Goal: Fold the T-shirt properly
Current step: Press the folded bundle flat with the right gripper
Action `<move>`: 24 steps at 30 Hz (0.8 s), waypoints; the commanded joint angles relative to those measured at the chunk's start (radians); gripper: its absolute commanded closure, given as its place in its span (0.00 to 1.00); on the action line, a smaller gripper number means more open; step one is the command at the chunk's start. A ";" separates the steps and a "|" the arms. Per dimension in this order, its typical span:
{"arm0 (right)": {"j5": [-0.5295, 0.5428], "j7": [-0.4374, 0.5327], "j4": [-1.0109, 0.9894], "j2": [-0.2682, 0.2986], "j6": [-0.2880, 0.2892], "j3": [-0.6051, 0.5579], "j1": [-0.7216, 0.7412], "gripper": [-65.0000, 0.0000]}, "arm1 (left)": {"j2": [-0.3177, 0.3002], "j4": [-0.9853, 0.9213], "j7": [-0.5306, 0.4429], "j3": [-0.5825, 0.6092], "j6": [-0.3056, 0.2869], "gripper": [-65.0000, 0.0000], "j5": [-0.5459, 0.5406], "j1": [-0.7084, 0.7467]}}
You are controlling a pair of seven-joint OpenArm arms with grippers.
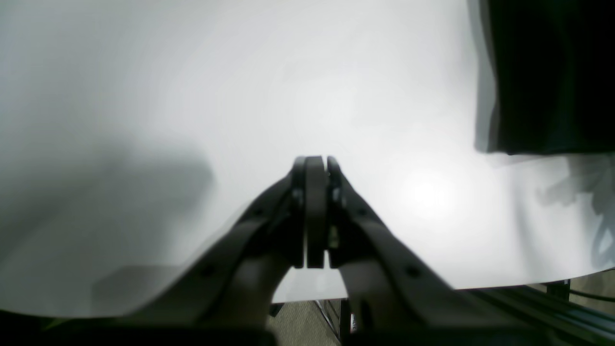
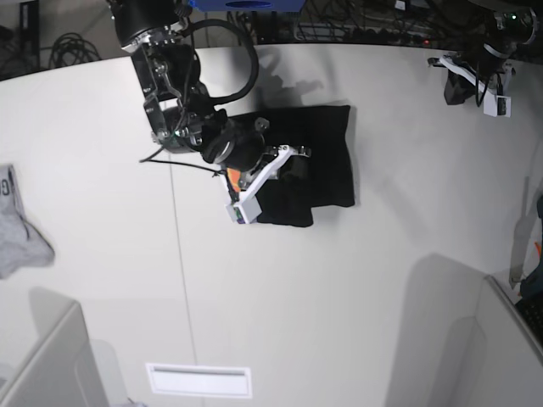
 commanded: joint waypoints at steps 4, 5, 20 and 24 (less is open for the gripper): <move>0.013 0.019 0.021 -0.006 0.005 0.009 0.021 1.00 | -0.004 0.014 -0.018 -0.001 -0.005 1.00 -0.012 0.009; 0.013 0.019 0.021 -0.006 0.005 0.009 0.021 1.00 | -0.004 0.014 -0.018 -0.001 -0.005 1.00 -0.012 0.009; 0.013 0.052 -0.028 -0.025 0.005 0.001 0.029 1.00 | -0.008 -0.007 -0.018 -0.002 -0.005 1.00 -0.012 0.002; 0.013 0.049 -0.030 -0.025 0.005 0.001 0.029 1.00 | -0.008 -0.015 -0.018 -0.001 -0.005 1.00 -0.012 0.002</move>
